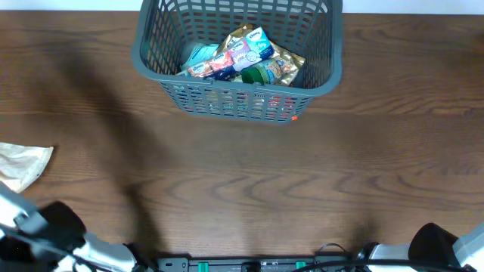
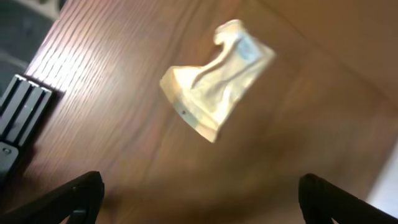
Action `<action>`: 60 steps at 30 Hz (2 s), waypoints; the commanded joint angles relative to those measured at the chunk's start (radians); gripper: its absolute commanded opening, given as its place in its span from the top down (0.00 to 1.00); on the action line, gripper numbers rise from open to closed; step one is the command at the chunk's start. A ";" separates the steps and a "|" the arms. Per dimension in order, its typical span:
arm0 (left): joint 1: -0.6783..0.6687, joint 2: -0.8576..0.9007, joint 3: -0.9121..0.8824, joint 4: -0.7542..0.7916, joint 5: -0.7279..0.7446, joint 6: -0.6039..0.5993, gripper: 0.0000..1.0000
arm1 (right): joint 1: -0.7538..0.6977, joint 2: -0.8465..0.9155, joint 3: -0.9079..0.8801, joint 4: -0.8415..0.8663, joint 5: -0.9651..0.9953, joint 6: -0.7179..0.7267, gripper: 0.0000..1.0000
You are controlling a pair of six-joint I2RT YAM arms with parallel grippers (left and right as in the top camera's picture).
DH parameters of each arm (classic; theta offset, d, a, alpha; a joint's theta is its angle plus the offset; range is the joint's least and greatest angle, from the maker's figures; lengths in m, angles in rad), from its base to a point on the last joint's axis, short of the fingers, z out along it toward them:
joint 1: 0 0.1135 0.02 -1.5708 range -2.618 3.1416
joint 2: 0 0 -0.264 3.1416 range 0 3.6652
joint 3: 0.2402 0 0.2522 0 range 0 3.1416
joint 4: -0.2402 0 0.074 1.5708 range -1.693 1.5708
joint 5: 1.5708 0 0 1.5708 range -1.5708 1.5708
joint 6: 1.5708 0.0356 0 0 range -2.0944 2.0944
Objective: Pack container
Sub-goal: 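Move the left gripper to the clear bread bag and grasp it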
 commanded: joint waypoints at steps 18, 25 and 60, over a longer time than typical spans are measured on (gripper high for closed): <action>0.112 0.481 -0.015 0.254 0.061 0.467 0.01 | -0.006 -0.005 -0.001 -0.004 -0.004 -0.011 0.01; 0.114 0.563 -0.015 0.333 0.057 0.565 0.01 | -0.006 -0.005 -0.001 -0.003 -0.004 -0.011 0.01; 0.162 0.780 -0.016 0.373 0.084 0.576 0.76 | -0.006 -0.005 -0.001 -0.005 -0.004 0.000 0.01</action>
